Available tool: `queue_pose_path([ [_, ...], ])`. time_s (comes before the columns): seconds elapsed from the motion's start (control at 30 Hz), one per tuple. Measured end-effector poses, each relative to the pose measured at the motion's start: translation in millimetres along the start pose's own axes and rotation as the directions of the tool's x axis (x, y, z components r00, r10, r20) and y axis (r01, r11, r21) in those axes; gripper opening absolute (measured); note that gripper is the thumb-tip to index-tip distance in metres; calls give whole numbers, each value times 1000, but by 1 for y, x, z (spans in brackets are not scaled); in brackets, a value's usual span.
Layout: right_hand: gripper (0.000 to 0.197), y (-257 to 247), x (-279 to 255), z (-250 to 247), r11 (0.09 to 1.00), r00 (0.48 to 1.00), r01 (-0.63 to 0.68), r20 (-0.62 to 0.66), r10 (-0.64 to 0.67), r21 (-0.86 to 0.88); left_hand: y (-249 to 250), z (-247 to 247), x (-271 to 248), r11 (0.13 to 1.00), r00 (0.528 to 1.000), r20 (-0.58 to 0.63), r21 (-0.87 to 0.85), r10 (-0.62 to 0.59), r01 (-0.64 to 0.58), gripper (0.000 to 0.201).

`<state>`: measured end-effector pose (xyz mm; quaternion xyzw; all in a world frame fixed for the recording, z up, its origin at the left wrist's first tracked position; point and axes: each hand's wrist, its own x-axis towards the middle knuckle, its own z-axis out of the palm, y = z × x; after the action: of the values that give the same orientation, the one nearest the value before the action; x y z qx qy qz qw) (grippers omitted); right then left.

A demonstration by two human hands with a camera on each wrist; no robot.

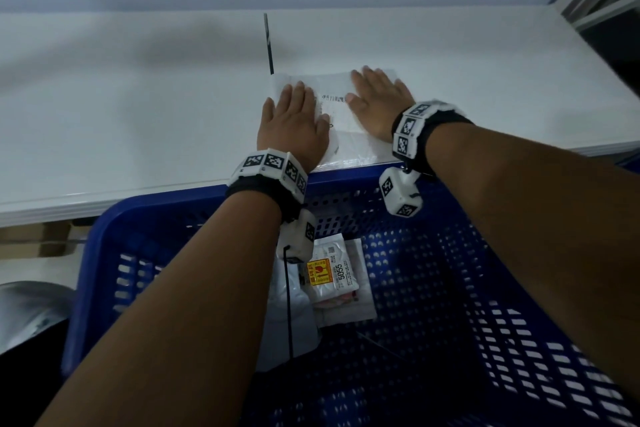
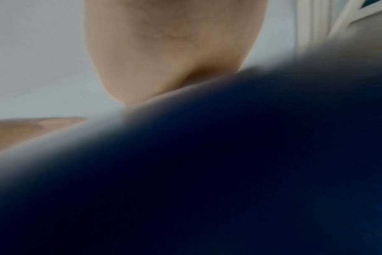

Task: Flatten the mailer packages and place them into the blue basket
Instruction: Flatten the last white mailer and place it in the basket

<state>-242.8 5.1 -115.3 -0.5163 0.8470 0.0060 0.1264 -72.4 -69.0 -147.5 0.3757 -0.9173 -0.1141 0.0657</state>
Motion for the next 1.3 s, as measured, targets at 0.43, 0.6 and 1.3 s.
queue_pose_path([
  [0.43, 63, -30, -44, 23, 996, 997, 77, -20, -76, 44, -3, -8, -5, 1000, 998, 70, 14, 2, -2, 61],
  [0.6, 66, 38, -58, 21, 994, 994, -94, -43, 96, 49, -10, -9, -16, 1000, 1000, 28, -22, -14, 15, 59],
  [1.3, 20, 52, -82, 2, 222, 968, 19, -74, 242, 975, -16, -46, -47, 412, 881, 39, -874, -471, 259, 27],
])
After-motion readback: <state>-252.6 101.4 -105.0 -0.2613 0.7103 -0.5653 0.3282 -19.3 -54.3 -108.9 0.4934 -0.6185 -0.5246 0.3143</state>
